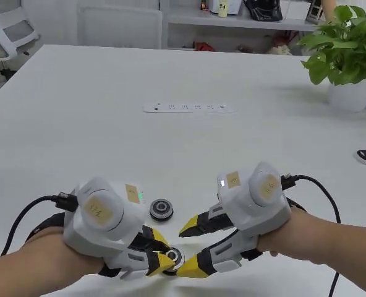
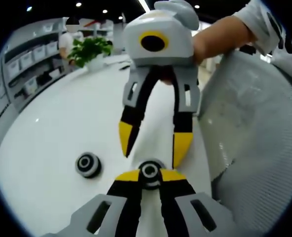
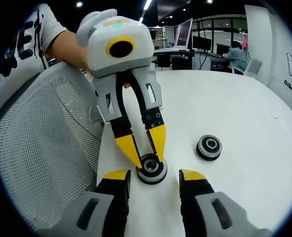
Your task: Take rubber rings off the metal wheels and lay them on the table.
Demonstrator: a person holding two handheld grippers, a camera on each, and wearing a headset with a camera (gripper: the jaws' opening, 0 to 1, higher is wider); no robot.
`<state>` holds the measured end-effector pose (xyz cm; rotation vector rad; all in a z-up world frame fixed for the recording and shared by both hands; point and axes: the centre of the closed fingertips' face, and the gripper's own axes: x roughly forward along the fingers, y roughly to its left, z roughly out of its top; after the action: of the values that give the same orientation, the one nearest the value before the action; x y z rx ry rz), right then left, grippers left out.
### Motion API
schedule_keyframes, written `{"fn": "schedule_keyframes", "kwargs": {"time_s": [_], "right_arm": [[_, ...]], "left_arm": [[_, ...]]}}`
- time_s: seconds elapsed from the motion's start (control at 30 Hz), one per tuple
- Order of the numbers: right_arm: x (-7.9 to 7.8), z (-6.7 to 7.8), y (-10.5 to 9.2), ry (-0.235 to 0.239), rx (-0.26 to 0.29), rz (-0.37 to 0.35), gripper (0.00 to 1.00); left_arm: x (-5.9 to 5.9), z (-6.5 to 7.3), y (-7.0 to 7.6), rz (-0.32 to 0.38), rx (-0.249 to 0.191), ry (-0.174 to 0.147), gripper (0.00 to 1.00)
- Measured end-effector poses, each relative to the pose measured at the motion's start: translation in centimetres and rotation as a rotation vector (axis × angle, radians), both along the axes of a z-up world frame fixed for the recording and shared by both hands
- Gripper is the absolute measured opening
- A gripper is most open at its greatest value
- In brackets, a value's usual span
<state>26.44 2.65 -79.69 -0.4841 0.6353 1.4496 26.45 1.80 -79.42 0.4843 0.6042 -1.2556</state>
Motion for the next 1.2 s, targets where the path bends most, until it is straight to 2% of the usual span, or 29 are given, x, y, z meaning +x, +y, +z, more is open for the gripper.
{"fn": "schedule_keyframes", "kwargs": {"time_s": [0.67, 0.93, 1.2], "right_arm": [[-0.2, -1.2, 0.0, 0.070, 0.037, -0.050, 0.27], [-0.4, -1.4, 0.1, 0.070, 0.043, -0.040, 0.25], [-0.4, -1.3, -0.1, 0.090, 0.056, -0.042, 0.24]], "left_arm": [[0.0, 0.0, 0.0, -0.004, -0.010, -0.007, 0.14], [0.1, 0.0, 0.0, 0.010, -0.018, 0.003, 0.13], [0.1, 0.0, 0.0, 0.003, -0.015, -0.006, 0.13]]}}
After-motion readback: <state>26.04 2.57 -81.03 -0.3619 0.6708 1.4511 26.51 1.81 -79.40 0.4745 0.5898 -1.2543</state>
